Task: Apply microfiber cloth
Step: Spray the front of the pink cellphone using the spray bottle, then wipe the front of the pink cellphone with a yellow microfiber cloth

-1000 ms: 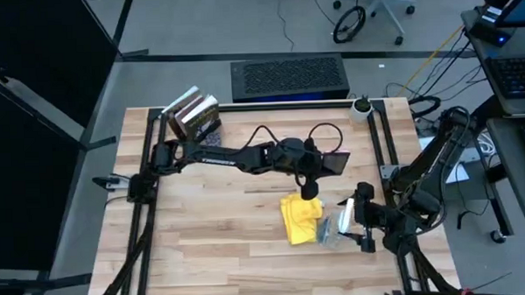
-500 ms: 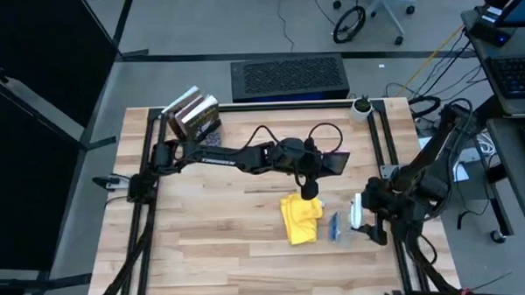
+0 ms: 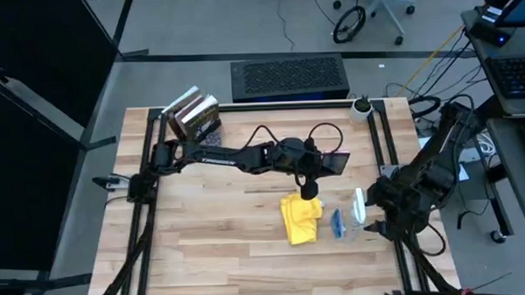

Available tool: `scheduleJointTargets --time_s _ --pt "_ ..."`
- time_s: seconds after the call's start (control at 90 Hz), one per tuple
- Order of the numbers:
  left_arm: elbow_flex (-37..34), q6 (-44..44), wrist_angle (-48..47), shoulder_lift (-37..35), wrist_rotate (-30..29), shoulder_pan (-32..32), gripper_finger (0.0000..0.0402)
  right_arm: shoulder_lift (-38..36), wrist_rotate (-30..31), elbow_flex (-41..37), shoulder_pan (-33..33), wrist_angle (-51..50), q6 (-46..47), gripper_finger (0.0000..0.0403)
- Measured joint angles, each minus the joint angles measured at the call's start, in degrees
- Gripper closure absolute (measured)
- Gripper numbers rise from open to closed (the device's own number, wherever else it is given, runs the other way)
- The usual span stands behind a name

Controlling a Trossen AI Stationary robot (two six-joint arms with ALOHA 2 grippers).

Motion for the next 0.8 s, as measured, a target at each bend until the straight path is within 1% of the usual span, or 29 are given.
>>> scheduleJointTargets --time_s 0.056,0.133,0.189,0.289,0.344,0.456,0.533,0.6,0.711,0.8 --pt "0.00 -0.16 -0.02 0.00 -0.02 0.00 0.0388 -0.07 -1.56 1.29 0.00 -0.93 1.88 0.0022" --pt "0.04 -0.44 -1.74 -0.52 -0.87 0.00 0.0388 -0.03 -1.88 3.36 0.11 -0.44 2.79 0.0022" --pt "0.02 0.25 -6.80 -2.07 -3.19 -0.14 0.0388 0.15 -1.63 5.05 0.53 0.00 2.82 0.0022" --pt "0.07 1.93 -16.44 -5.87 -10.06 -0.81 0.0388 0.88 -0.28 7.33 2.03 0.00 2.82 0.0022" --pt "0.07 1.91 -21.75 -8.24 -12.18 -1.23 0.0388 1.39 0.83 8.12 2.86 0.34 2.10 0.0022" --pt "0.07 1.29 -30.62 -12.50 -12.92 -2.78 0.0388 1.66 3.48 9.11 4.28 2.60 -0.03 0.0022" --pt "0.14 -0.31 -35.39 -15.24 -13.56 -4.20 0.0388 1.67 5.15 9.78 4.91 4.64 -1.68 0.0022" --pt "0.13 -2.16 -41.53 -17.33 -13.94 -5.35 0.0388 1.69 6.64 10.86 5.40 6.20 -3.58 0.0022" --pt "-0.09 -7.35 -46.66 -20.05 -14.22 -7.66 0.0388 1.67 10.30 13.15 5.46 10.73 -9.46 0.0022" --pt "-1.92 -10.83 -46.26 -21.77 -13.82 -10.36 0.0388 1.63 13.68 14.67 5.46 17.13 -16.60 0.0022"
